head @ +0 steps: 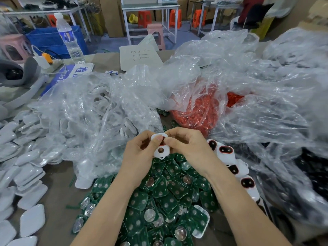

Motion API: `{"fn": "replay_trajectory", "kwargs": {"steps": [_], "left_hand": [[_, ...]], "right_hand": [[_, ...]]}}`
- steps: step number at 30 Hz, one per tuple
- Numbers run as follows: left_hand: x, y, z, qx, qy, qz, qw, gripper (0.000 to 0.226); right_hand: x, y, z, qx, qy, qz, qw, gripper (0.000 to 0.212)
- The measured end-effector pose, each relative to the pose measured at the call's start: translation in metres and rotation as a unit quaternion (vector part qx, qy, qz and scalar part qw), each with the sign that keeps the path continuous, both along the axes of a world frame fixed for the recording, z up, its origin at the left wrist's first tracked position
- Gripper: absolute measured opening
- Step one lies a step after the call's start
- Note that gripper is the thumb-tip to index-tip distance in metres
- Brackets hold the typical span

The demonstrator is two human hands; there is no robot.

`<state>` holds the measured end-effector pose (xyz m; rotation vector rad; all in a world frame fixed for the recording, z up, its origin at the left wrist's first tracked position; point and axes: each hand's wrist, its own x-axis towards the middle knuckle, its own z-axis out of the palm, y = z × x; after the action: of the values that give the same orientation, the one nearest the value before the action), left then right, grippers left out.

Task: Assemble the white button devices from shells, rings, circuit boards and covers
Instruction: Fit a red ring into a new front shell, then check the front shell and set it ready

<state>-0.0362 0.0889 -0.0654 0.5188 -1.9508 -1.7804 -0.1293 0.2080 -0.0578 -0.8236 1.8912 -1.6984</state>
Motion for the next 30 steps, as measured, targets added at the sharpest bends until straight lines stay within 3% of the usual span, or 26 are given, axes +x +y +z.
{"fn": "replay_trajectory", "kwargs": {"steps": [4, 8, 10, 12, 14, 16, 18, 20, 23, 26, 30], "left_hand": [[0.0, 0.003, 0.0, -0.001, 0.013, -0.003, 1.0, 0.016], [0.002, 0.003, 0.001, -0.023, -0.006, -0.013, 1.0, 0.016], [0.002, 0.003, -0.001, 0.001, -0.02, -0.025, 0.999, 0.017], [0.001, 0.002, 0.001, 0.072, -0.011, -0.022, 0.997, 0.017], [0.001, 0.002, 0.006, 0.154, 0.015, -0.025, 0.988, 0.018], [0.0, 0.007, 0.009, 0.192, 0.031, -0.035, 0.98, 0.019], [0.0, 0.015, 0.009, 0.207, 0.026, -0.047, 0.977, 0.019], [0.0, 0.019, 0.007, 0.21, 0.014, -0.064, 0.975, 0.018], [0.0, 0.02, 0.005, 0.212, 0.01, -0.102, 0.972, 0.02], [-0.001, 0.02, -0.003, 0.133, 0.007, -0.122, 0.984, 0.048], [-0.002, 0.02, -0.008, 0.1, 0.008, -0.141, 0.985, 0.067]], "right_hand": [[0.0, 0.002, 0.004, 0.028, 0.101, -0.019, 0.994, 0.009], [0.009, 0.003, 0.014, 0.062, 0.107, -0.036, 0.992, 0.01], [0.012, 0.017, 0.026, 0.092, 0.097, -0.034, 0.99, 0.019], [0.009, 0.056, 0.045, 0.113, 0.167, -0.11, 0.973, 0.019], [-0.001, 0.118, 0.063, 0.147, 0.235, -0.272, 0.922, 0.007], [-0.013, 0.182, 0.07, 0.274, 0.223, -0.386, 0.852, 0.019], [-0.026, 0.223, 0.06, 0.45, 0.141, -0.376, 0.798, 0.018], [-0.033, 0.232, 0.038, 0.546, 0.12, -0.32, 0.765, 0.011], [-0.04, 0.228, 0.011, 0.51, 0.173, -0.33, 0.776, 0.021], [-0.045, 0.229, 0.007, 0.491, 0.188, -0.342, 0.779, 0.009], [-0.045, 0.232, 0.014, 0.506, 0.17, -0.307, 0.788, 0.024]]}}
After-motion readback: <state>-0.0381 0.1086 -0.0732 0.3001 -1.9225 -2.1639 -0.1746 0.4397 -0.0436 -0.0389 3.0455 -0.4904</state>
